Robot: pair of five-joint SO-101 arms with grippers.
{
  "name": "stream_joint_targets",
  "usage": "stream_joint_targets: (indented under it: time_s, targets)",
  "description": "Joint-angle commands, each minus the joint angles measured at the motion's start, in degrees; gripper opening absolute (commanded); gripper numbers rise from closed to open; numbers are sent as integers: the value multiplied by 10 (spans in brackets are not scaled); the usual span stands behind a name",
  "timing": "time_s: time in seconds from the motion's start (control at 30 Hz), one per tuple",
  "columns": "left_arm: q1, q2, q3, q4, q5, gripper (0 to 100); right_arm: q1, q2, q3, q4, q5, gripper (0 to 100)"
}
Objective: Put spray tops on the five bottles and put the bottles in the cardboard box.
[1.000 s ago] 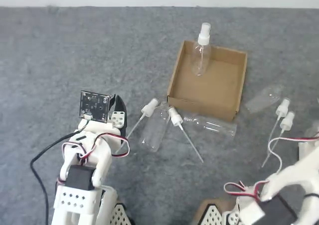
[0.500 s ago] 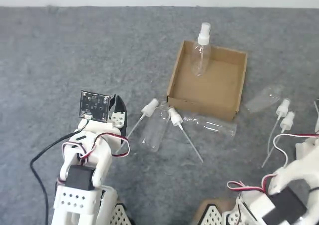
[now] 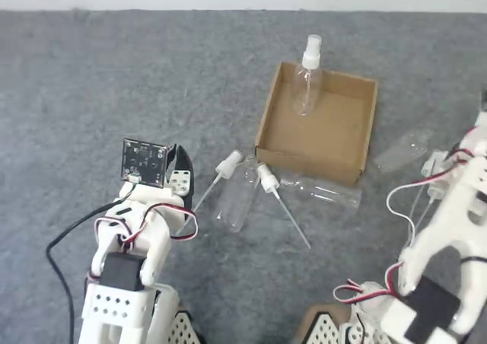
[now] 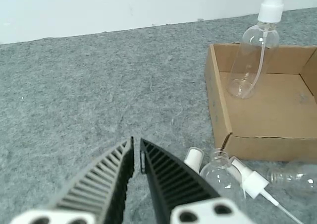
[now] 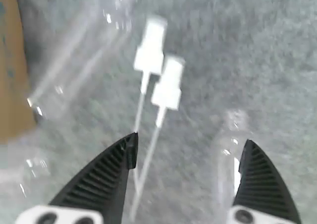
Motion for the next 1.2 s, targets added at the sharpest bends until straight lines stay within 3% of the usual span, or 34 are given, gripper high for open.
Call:
stream_joint_targets:
  time_s: [0.0,0.13,0.43,0.57,0.83,1.07,1.17]
  targets:
    - [-1,-8,-3,-15,4,11,-16,51,-39,-44,-55,263]
    - [-1,-8,-3,-15,4,11,-15,130,-84,-53,-94,263]
    - [-2,-8,-3,-16,4,11,7,280,-201,-50,-103,262]
    - [-2,-8,-3,-16,4,11,7,328,-223,-53,-100,200]
    - [-2,-8,-3,-17,4,11,7,348,-224,-49,-100,179]
    - [-2,-8,-3,-17,4,11,8,345,-226,-48,-100,44]
    - [-3,-8,-3,-17,4,11,8,344,-227,-48,-99,30]
